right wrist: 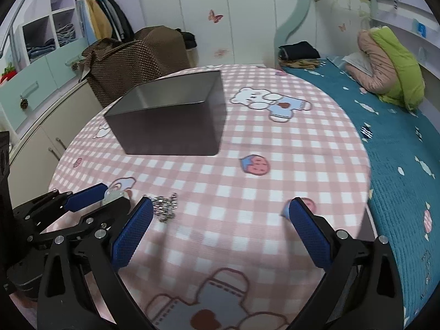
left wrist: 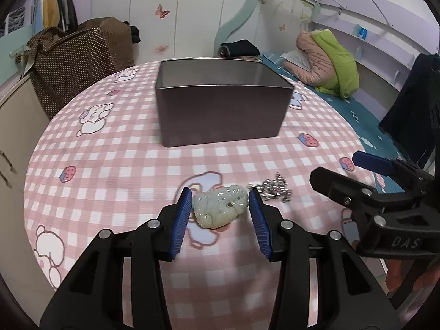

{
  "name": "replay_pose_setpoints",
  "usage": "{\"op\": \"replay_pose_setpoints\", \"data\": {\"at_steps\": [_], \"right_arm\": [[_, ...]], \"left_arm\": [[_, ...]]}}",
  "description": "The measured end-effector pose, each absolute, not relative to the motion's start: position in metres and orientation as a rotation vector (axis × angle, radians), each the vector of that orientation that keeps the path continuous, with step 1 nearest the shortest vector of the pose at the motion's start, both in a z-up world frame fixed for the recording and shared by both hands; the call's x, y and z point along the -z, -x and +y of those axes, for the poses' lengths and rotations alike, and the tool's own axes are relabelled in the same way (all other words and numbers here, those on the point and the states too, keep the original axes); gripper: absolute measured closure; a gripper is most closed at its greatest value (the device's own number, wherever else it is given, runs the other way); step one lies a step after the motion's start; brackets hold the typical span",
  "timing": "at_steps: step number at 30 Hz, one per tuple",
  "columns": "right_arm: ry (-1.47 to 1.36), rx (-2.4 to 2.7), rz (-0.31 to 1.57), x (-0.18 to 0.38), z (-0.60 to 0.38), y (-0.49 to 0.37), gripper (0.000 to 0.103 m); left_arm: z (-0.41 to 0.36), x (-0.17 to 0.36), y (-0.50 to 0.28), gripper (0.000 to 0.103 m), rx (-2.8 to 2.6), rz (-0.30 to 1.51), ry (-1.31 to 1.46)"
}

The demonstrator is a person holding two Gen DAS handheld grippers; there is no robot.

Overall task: Organize jewelry
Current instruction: 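Grasp the jade pendant with the left tool while the right tool grasps the silver chain, then carry the jade pendant and silver chain into the grey box and open both tools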

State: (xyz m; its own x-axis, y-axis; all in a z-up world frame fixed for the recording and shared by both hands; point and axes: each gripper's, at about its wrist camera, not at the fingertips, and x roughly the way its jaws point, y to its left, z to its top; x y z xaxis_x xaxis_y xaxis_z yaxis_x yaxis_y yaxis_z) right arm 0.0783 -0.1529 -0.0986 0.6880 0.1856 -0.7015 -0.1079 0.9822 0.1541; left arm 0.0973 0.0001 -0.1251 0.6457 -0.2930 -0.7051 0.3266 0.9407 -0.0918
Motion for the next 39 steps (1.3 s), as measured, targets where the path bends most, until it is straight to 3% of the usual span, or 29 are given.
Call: {"op": "replay_pose_setpoints", "data": {"at_steps": [3, 10, 14, 18, 24, 39], "right_arm": [[-0.067, -0.180, 0.796, 0.099, -0.142, -0.080, 0.009], [0.013, -0.254, 0.835, 0.105, -0.110, -0.087, 0.037], [0.069, -0.256, 0.867, 0.114, -0.094, -0.092, 0.047], [0.120, -0.264, 0.846, 0.115, -0.086, -0.090, 0.071], [0.094, -0.262, 0.846, 0.116, -0.092, -0.092, 0.093], [0.066, -0.221, 0.767, 0.085, -0.110, -0.099, 0.095]], "left_arm": [[0.011, 0.124, -0.100, 0.060, 0.341, 0.790, -0.024], [0.034, 0.122, -0.106, 0.060, 0.311, 0.787, 0.012], [0.043, 0.122, -0.108, 0.060, 0.296, 0.788, 0.029], [0.048, 0.122, -0.107, 0.060, 0.292, 0.783, 0.037], [0.047, 0.122, -0.109, 0.060, 0.297, 0.784, 0.043], [0.036, 0.102, -0.119, 0.060, 0.321, 0.747, 0.042]]}}
